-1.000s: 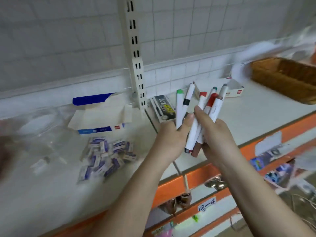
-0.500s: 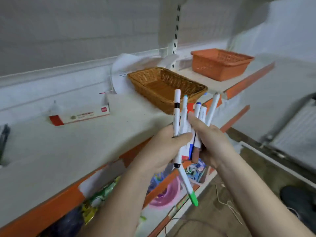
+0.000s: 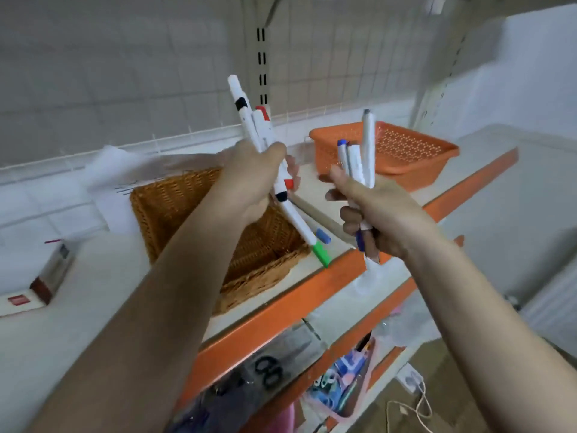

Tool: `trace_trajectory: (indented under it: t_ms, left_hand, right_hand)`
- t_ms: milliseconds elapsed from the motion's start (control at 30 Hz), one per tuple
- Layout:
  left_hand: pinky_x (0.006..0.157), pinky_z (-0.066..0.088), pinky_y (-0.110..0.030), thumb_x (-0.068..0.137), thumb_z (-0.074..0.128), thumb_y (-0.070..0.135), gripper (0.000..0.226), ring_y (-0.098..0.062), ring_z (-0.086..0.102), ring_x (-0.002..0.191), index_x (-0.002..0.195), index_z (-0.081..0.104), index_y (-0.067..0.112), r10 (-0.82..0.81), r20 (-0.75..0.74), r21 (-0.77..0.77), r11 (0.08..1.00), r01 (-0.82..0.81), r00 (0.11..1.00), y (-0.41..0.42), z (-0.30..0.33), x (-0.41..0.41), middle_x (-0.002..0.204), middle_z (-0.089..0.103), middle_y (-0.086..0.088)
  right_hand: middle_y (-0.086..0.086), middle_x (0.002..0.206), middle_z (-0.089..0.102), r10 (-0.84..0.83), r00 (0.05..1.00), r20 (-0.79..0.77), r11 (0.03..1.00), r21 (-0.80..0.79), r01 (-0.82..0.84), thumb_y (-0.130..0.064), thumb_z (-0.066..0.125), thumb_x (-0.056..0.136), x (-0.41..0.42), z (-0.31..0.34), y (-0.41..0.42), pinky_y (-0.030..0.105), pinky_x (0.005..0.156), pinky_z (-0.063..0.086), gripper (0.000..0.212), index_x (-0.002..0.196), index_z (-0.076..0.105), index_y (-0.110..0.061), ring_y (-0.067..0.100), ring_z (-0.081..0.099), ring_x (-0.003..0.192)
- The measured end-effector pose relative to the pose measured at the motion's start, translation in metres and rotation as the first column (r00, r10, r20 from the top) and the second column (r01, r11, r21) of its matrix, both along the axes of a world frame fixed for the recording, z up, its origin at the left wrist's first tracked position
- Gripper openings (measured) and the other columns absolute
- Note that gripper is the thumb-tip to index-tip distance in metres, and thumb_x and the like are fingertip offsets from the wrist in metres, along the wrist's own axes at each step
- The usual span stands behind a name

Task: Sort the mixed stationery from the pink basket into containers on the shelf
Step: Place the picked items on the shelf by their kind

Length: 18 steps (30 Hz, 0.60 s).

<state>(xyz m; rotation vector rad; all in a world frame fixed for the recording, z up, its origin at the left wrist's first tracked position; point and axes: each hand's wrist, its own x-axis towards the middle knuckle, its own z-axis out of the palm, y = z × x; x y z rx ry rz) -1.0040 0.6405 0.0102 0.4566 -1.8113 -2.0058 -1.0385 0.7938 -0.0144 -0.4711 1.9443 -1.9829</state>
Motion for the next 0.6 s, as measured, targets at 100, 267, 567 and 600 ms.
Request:
trace_trajectory:
  t_ms: [100, 267, 567, 600]
  left_hand:
    - [0.069, 0.055, -0.039, 0.092, 0.051, 0.012, 0.009, -0.022, 0.059, 0.068, 0.095, 0.054, 0.004, 0.117, 0.063, 0.024, 0.993, -0.118, 0.991, 0.003, 0.002, -0.04, 0.076, 0.057, -0.009]
    - [0.045, 0.049, -0.02, 0.096, 0.048, 0.017, 0.014, -0.007, 0.06, 0.047, 0.098, 0.054, 0.004, 0.317, 0.099, 0.009, 0.948, -0.319, 0.943, -0.004, 0.002, -0.07, 0.072, 0.06, -0.002]
    - [0.084, 0.043, -0.024, 0.1, 0.033, 0.011, 0.029, -0.026, 0.055, 0.111, 0.116, 0.056, 0.002, 0.487, 0.597, -0.773, 0.56, 0.297, 0.637, 0.025, -0.031, -0.102, 0.118, 0.058, -0.013]
    - [0.097, 0.038, -0.03, 0.099, 0.034, 0.012, 0.032, -0.028, 0.048, 0.121, 0.123, 0.053, 0.001, 0.537, 0.595, -0.796, 0.496, 0.346, 0.598, 0.03, -0.033, -0.105, 0.127, 0.053, -0.015]
  right_hand:
    - [-0.008, 0.043, 0.042, 0.318, 0.942, -0.108, 0.929, 0.235, -0.287, -0.028, 0.064, 0.086, -0.02, -0.003, -0.002, 0.017, 0.039, 0.027, 0.031, 0.088, 0.06, 0.003, 0.007, 0.029, 0.037]
    - [-0.002, 0.045, 0.042, 0.377, 0.918, -0.124, 0.843, 0.457, -0.284, -0.026, 0.071, 0.082, -0.081, -0.015, -0.007, 0.024, 0.045, 0.031, 0.023, 0.075, 0.063, -0.005, 0.011, 0.036, 0.039]
    - [0.007, 0.063, 0.056, 0.302, 0.953, -0.021, 0.888, 0.371, -0.273, -0.015, 0.056, 0.091, -0.144, -0.042, -0.048, 0.014, 0.032, 0.034, 0.016, 0.079, 0.058, -0.005, 0.009, 0.051, 0.04]
    - [0.006, 0.058, 0.051, 0.306, 0.952, -0.019, 0.88, 0.389, -0.275, -0.012, 0.056, 0.09, -0.148, -0.047, -0.051, 0.013, 0.028, 0.029, 0.02, 0.07, 0.053, -0.007, 0.011, 0.048, 0.035]
